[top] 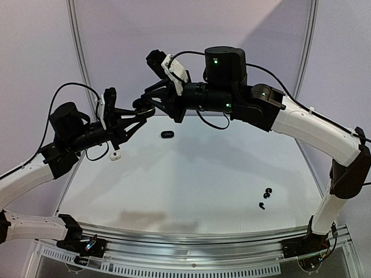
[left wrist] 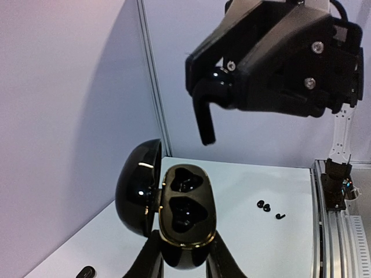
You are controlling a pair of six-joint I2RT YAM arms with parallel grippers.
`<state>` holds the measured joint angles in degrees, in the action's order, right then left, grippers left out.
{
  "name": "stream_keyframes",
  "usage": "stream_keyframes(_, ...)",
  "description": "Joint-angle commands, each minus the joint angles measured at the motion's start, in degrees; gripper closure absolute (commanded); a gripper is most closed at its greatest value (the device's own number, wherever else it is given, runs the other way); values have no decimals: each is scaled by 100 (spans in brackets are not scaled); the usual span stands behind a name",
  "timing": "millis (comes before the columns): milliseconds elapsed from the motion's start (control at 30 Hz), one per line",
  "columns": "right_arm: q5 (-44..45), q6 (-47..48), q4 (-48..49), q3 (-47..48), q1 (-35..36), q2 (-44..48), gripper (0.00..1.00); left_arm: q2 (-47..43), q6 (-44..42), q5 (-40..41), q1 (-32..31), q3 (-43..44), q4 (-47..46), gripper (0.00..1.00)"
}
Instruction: Insert the wireless bluetooth earbuds into the charging case
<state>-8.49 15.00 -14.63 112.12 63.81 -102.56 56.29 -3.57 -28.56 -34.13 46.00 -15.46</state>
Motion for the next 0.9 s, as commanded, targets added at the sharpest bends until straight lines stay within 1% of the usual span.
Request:
stream_keyframes(0,513,380,-46,144,29,-102,100,66,-16,-145,-50,30,-66,100)
stream_keyframes(333,345,509,-222,135,27,-136,100,75,50,-250,-50,63,-100,100)
stream_keyframes(867,655,536,-428,109,31,-214,100,44,-28,-248,-50,80,-51,100)
